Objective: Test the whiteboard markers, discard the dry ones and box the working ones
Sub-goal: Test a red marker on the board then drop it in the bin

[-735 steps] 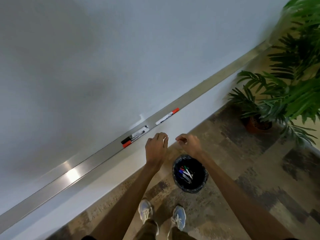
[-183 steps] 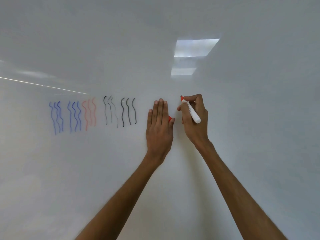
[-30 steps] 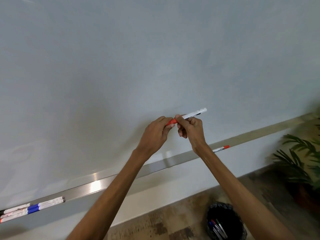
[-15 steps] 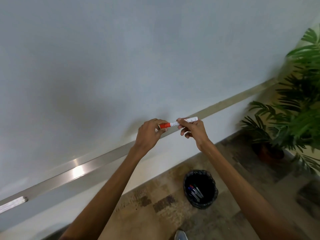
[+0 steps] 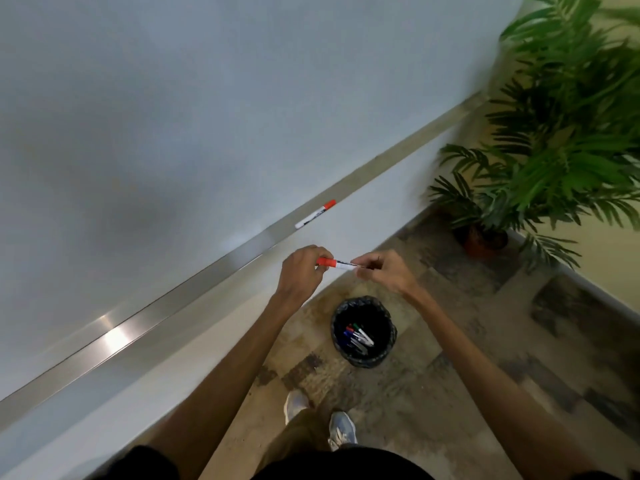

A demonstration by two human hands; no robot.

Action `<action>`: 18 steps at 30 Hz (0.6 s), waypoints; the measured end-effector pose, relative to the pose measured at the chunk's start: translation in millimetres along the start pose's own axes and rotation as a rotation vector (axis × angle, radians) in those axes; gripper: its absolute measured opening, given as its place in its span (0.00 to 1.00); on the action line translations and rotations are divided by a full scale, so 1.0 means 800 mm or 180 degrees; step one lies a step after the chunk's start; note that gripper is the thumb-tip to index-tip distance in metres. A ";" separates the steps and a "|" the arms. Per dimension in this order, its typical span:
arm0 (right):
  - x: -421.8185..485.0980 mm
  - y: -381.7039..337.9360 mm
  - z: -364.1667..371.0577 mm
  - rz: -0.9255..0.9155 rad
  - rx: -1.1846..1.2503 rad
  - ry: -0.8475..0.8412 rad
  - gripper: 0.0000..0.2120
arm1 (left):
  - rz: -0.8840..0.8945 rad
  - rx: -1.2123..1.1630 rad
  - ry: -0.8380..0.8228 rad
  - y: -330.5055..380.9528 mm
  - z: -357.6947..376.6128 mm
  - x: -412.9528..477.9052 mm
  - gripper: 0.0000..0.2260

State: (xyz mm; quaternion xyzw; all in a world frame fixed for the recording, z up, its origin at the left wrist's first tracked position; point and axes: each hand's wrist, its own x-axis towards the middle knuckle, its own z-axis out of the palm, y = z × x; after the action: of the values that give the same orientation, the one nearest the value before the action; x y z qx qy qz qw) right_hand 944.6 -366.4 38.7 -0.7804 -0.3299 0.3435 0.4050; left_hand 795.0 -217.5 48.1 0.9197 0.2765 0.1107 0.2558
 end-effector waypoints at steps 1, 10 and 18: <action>0.000 0.012 0.001 0.0002 -0.0236 0.0012 0.09 | 0.0037 0.0057 -0.0105 0.004 0.012 0.004 0.08; 0.006 0.085 0.012 0.0619 -0.0875 0.0298 0.09 | 0.0200 0.0104 -0.0864 0.005 0.106 0.031 0.12; 0.031 0.121 0.020 0.1188 -0.0831 0.0325 0.15 | 0.0174 -0.0110 -0.1260 -0.018 0.152 0.060 0.13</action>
State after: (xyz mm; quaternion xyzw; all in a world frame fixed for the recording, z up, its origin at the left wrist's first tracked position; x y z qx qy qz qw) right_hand 968.5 -384.0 -58.3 -0.8901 -0.2006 0.3270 0.2463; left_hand 869.5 -229.8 -59.6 0.9261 0.1939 -0.0607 0.3179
